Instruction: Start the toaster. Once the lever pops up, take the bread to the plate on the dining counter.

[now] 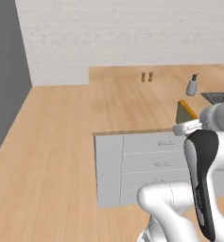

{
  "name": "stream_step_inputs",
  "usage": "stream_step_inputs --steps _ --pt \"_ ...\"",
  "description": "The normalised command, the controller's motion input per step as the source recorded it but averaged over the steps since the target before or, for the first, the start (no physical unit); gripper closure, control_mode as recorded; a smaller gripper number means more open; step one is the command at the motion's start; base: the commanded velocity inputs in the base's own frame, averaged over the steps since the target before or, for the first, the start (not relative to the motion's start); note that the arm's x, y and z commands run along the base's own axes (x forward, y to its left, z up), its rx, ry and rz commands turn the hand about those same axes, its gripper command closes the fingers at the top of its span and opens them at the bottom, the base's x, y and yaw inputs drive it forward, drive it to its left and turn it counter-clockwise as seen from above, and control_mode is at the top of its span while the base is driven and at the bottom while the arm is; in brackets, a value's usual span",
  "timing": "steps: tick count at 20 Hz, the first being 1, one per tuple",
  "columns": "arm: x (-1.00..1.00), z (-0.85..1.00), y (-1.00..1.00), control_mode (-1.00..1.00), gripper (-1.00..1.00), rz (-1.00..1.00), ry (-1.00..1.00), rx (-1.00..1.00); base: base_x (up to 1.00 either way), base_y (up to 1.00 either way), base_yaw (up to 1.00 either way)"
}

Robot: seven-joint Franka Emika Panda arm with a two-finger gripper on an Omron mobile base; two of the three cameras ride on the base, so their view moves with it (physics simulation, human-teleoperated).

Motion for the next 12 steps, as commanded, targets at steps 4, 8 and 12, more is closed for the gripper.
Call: stream_step_inputs --steps 4,8,12 --pt "0.0 0.0 0.0 1.0 1.0 0.0 0.0 0.0 0.13 0.08 -0.16" --pt "0.0 0.0 0.0 1.0 1.0 0.0 0.0 0.0 0.2 0.39 -0.47" --pt "0.0 0.0 0.0 1.0 1.0 0.0 0.0 0.0 0.11 0.97 -0.44"
